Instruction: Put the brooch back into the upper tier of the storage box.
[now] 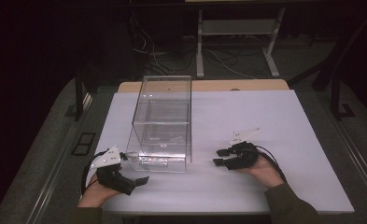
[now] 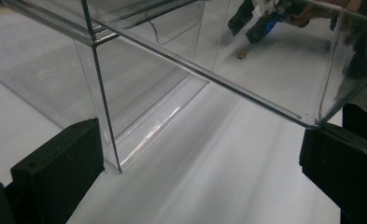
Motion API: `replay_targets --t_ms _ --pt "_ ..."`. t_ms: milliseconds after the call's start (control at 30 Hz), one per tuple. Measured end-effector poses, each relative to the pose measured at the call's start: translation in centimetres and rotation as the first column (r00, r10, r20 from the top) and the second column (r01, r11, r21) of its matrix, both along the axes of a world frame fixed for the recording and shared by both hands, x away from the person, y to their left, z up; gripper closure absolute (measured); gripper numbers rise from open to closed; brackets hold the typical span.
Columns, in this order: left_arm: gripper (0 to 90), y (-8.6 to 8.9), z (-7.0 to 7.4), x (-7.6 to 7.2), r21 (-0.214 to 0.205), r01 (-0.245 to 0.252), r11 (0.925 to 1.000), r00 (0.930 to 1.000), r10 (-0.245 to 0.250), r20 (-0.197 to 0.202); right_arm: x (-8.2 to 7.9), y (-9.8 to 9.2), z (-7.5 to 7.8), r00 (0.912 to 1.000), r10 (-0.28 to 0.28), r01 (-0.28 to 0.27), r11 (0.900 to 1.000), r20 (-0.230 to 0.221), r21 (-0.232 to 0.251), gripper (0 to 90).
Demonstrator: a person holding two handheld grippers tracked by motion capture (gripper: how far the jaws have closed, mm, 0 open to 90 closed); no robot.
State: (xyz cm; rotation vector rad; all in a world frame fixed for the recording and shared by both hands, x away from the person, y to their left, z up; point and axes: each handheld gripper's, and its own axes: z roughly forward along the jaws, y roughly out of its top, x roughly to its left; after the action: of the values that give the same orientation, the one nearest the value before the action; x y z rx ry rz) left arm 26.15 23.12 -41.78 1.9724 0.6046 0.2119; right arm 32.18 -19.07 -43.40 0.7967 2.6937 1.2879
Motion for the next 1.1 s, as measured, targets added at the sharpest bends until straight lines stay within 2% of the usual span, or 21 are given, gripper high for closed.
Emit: replay_targets --t_ms 467,567,833,1100 --pt "0.0 0.1 0.1 0.0 0.000 0.000 1.0000 1.0000 0.000 0.003 -0.2 0.6 -0.7 0.9996 0.018 -0.019 0.9976 -0.020 -0.066 64.2" --pt "0.0 0.1 0.1 0.0 -0.002 -0.003 1.0000 1.0000 0.003 0.002 -0.2 0.7 -0.9 0.9997 0.021 -0.022 0.9962 -0.012 -0.084 65.2" --pt "0.0 0.0 0.1 0.0 -0.002 -0.002 1.0000 1.0000 0.002 0.001 -0.2 0.9 -1.2 0.9995 0.026 -0.028 0.9949 -0.017 -0.097 68.6" --pt "0.0 0.1 0.1 0.0 -0.002 -0.001 1.0000 1.0000 0.001 0.001 -0.3 1.1 -1.4 0.9996 0.026 -0.026 0.9925 -0.002 -0.119 73.1"
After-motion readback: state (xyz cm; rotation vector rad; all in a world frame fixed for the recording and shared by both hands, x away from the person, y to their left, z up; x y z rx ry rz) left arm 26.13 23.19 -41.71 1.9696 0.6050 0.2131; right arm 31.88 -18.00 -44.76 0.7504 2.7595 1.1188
